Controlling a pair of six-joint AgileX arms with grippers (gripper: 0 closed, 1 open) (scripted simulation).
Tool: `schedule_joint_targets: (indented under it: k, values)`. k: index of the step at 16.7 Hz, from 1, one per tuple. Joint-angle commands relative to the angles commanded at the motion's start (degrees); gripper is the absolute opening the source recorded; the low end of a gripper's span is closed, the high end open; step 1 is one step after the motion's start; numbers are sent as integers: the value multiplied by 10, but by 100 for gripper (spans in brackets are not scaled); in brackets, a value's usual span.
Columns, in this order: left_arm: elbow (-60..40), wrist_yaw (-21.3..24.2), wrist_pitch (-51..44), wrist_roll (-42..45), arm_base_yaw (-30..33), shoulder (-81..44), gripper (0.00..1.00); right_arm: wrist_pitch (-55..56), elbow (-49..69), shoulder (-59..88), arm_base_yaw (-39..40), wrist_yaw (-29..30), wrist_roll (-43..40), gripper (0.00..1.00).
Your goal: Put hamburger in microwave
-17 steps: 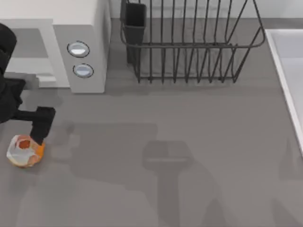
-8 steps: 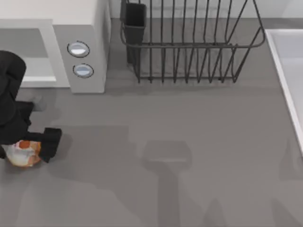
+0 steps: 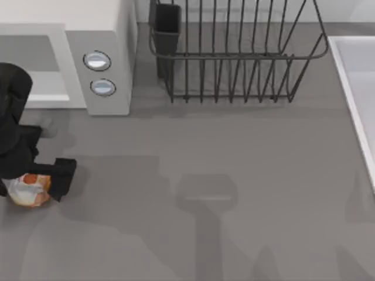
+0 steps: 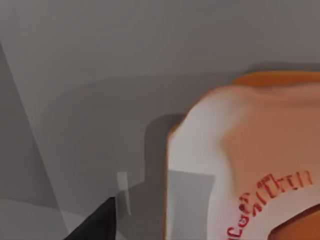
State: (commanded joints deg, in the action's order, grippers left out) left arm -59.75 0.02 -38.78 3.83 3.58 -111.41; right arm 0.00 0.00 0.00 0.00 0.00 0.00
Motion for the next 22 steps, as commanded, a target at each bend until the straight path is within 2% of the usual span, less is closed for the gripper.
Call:
schedule_joint_targets:
  k: [11, 19, 20, 22]
  values:
    - [0, 0, 0, 0, 0, 0, 2, 0, 0, 0, 0, 0, 0, 100]
    - [0, 0, 0, 0, 0, 0, 0, 0, 0, 0, 0, 0, 0, 100]
    - [1, 0, -43, -2, -1, 45, 0, 0, 0, 0, 0, 0, 0, 100]
    - [0, -2, -49, -1, -1, 50, 0, 0, 0, 0, 0, 0, 0, 100]
